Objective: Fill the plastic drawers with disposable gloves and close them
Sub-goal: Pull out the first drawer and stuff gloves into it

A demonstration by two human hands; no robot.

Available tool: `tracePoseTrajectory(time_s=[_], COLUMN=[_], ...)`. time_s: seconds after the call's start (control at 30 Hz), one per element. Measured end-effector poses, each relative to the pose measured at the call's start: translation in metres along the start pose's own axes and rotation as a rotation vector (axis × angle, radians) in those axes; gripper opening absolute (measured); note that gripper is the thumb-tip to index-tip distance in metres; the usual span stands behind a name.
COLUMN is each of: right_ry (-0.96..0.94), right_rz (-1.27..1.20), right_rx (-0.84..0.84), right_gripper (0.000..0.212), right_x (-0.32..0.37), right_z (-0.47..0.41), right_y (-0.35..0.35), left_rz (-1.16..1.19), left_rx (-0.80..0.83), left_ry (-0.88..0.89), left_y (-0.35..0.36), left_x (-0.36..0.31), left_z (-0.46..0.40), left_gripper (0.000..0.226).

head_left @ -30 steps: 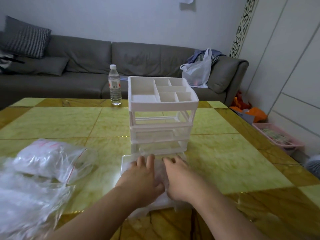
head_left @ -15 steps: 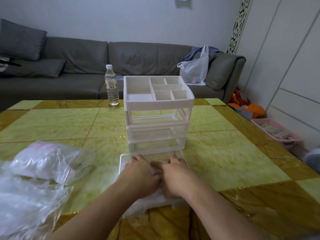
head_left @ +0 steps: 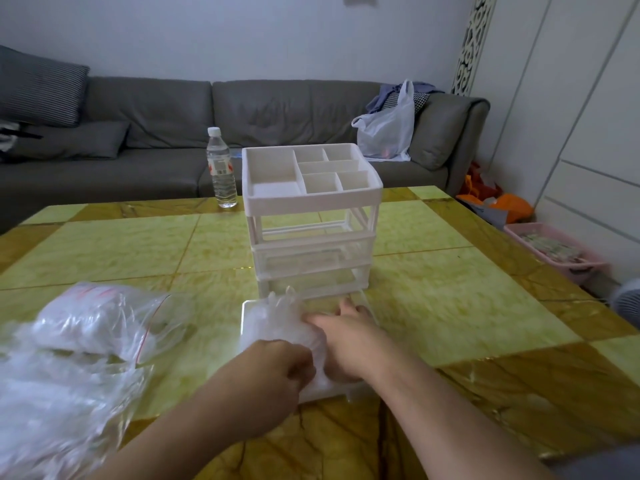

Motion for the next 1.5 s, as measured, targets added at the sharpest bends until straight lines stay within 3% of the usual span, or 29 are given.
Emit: tracePoseTrajectory(time_s=[0.17, 0.33, 0.47, 0.6, 0.67, 0.77, 0.9, 1.03, 1.13, 1.4, 1.5], right_ry=[0.038, 0.077, 0.019, 0.031, 0.049, 0.015, 0.008, 0.097, 0.141, 0.183, 0.180], right_rz=[-0.020, -0.014, 0.023, 0.184, 0.207, 0.177, 0.097, -0.045, -0.131, -0.433, -0.402], right_rx=[0.025, -0.009, -0.002, 0.058, 0.111, 0.056, 0.059, 0.047, 0.024, -0.110, -0.198], right_gripper=[0.094, 0.109, 0.095, 0.077, 0.070, 0.063, 0.081, 0.087, 0.082, 0.053, 0.039], right_x=[0.003, 0.000, 0.010, 0.020, 0.018, 0.019, 0.016, 0.003, 0.001, -0.001, -0.005], right_z=[0.008, 0.005, -0.002, -0.010, -0.010, -0.001, 0.001, 0.003, 0.008, 0.028, 0.032], right_y=[-0.006, -0.007, -0.001, 0.006, 0.005, -0.003, 0.002, 0.000, -0.004, -0.026, -0.033], left_rz=[-0.087, -0.081, -0.190, -0.485, -0.407, -0.411, -0.523, -0.288, -0.084, 0.075, 0.052], left_rx=[0.117, 0.155, 0.036, -0.125, -0.106, -0.023, 0.008, -0.122, -0.254, -0.062, -0.050], left_ry=[-0.147, -0.268, -0.223, -0.142, -0.138, -0.139, -0.192, -0.308, -0.357, -0.408, -0.355], left_y=[0.002, 0.009, 0.002, -0.009, -0.009, -0.006, 0.010, 0.026, 0.023, 0.007, 0.000], left_x=[0.001, -0.007, -0.019, -0.029, -0.026, -0.017, 0.004, 0.017, 0.019, 0.015, 0.008], left_z=[-0.019, -0.030, -0.024, -0.023, -0.030, -0.043, -0.056, -0.061, -0.059, -0.056, -0.051], left_gripper=[0.013, 0.046, 0.046, 0.065, 0.059, 0.036, 0.045, 0.074, 0.055, 0.055, 0.052])
Point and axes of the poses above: each hand's wrist, its own z-axis away from the middle knuckle, its own y-axis out of the palm, x = y × z, the point moved 5 cm from there along -z, towards the middle knuckle, and after that the axes turned 8 degrees about z, right-handed, at the moved point
